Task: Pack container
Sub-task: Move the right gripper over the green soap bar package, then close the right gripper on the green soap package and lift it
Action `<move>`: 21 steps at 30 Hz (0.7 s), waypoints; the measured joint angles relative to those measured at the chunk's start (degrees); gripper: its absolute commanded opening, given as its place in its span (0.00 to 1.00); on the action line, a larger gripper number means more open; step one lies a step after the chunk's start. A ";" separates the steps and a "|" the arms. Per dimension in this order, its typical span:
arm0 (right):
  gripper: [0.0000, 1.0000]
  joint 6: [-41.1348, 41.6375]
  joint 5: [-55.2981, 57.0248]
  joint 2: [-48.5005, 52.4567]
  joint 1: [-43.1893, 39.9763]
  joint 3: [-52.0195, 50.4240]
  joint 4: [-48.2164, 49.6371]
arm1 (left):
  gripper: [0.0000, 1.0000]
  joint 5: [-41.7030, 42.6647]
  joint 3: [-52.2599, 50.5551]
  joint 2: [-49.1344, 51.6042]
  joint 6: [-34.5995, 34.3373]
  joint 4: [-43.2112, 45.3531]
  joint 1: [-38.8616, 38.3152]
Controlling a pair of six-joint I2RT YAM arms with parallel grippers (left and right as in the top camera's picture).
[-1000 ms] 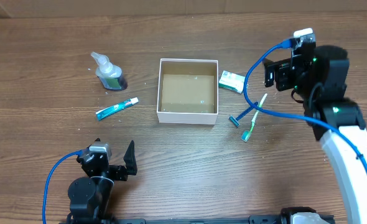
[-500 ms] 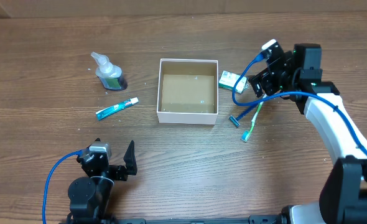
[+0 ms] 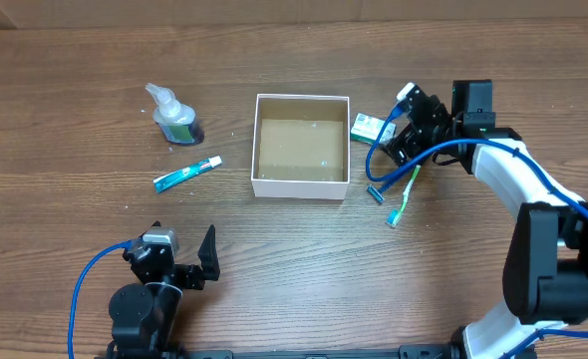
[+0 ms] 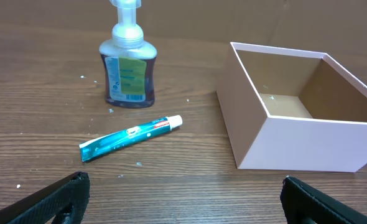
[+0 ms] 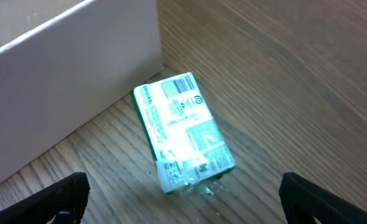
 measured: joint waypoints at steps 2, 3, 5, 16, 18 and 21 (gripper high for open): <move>1.00 -0.28 -0.85 0.37 0.00 0.00 0.57 | 1.00 -0.02 0.00 0.00 0.00 0.00 0.00; 1.00 -0.42 -1.29 0.52 0.00 0.00 1.07 | 1.00 -0.02 0.00 0.00 0.02 0.00 0.00; 1.00 -0.76 -2.47 0.94 0.00 0.00 2.10 | 1.00 -0.02 0.00 0.00 0.00 0.00 0.00; 1.00 -1.01 -5.77 5.20 0.02 0.00 5.33 | 1.00 -0.02 0.00 0.00 0.00 0.00 0.00; 1.00 -0.96 -5.75 6.49 0.09 0.02 5.99 | 1.00 -0.02 0.00 0.00 0.00 0.00 0.00; 1.00 -0.87 -4.94 8.44 0.55 0.02 7.58 | 1.00 -0.02 0.00 0.00 0.00 0.00 0.00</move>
